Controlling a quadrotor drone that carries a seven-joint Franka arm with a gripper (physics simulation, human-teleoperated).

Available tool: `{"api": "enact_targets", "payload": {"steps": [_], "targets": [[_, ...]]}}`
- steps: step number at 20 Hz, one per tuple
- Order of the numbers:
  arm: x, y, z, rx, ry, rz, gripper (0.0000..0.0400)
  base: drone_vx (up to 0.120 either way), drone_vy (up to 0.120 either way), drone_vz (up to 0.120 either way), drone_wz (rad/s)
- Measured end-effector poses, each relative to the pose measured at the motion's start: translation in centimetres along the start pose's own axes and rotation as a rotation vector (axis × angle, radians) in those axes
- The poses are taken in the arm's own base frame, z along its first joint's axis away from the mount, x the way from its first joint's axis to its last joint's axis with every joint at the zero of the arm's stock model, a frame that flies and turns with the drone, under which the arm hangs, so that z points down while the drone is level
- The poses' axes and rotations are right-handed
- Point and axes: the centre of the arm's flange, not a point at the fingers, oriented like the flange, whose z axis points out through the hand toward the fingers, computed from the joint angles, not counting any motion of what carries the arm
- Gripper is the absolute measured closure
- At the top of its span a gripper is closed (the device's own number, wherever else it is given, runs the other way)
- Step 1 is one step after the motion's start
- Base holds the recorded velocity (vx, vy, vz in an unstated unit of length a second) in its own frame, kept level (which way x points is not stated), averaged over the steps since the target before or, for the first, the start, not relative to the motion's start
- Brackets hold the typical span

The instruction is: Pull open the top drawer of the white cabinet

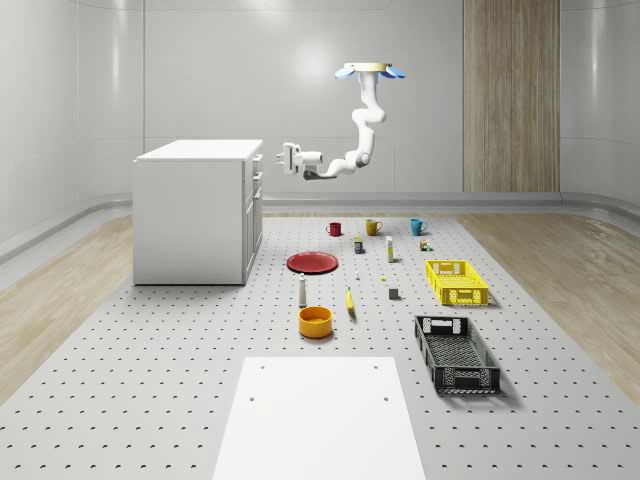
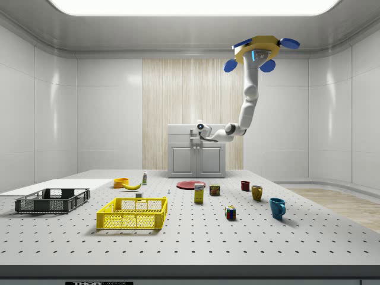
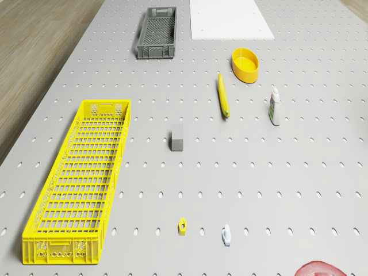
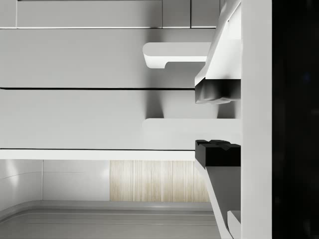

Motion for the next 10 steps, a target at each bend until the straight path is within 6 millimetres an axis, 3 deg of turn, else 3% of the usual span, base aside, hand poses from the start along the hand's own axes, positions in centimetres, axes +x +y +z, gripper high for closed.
{"api": "enact_targets", "payload": {"steps": [2, 4, 10], "targets": [[0.1, 0.2, -0.1, 0.000, 0.000, 0.000, 0.0189, 0.000, 0.000, 0.000, 0.000], [0.2, 0.3, 0.0, 0.000, 0.000, 0.000, 0.0152, 0.000, 0.000, 0.000, 0.000], [0.3, 0.4, 1.8, 0.002, 0.001, 0.000, 0.0108, 0.000, 0.000, 0.000, 0.000]]}}
